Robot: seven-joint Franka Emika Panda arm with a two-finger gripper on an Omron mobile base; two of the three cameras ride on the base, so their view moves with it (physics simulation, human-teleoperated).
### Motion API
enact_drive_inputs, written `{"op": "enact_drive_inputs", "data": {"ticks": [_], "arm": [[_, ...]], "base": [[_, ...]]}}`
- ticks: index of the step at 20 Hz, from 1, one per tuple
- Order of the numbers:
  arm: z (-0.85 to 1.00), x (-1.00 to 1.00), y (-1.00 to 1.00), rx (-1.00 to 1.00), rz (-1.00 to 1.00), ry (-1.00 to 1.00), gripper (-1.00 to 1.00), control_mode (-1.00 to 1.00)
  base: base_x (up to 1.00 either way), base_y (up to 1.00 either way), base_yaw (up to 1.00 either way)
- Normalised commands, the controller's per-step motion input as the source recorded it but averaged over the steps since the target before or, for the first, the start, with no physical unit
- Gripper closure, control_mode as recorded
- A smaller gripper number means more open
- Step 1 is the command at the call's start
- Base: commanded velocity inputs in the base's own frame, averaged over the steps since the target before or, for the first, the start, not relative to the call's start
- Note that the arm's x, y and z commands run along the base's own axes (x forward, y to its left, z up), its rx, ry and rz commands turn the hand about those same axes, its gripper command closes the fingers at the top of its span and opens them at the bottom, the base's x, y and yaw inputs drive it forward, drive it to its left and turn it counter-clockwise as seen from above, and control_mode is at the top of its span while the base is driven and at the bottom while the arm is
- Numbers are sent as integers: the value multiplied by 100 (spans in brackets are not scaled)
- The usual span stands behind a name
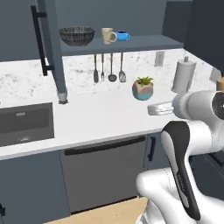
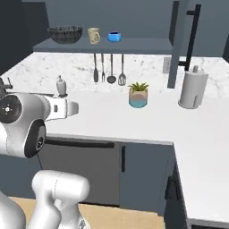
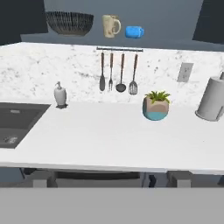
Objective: Gather all objects into one cabinet and sort the glasses and bowls to opposite sides.
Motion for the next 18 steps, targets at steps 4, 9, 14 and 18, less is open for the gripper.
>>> {"op": "enact_drive_inputs", "data": {"ticks": [4,9,14,18], "arm": [[0,0,0,0,0,0,-100,100],[0,0,0,0,0,0,-100,100],[0,0,0,0,0,0,-100,100],[0,0,0,0,0,0,-100,100]], "base": [[-93,0,-56],[-62,0,-71],[-28,-1,-78],[-10,-28,-73]]}}
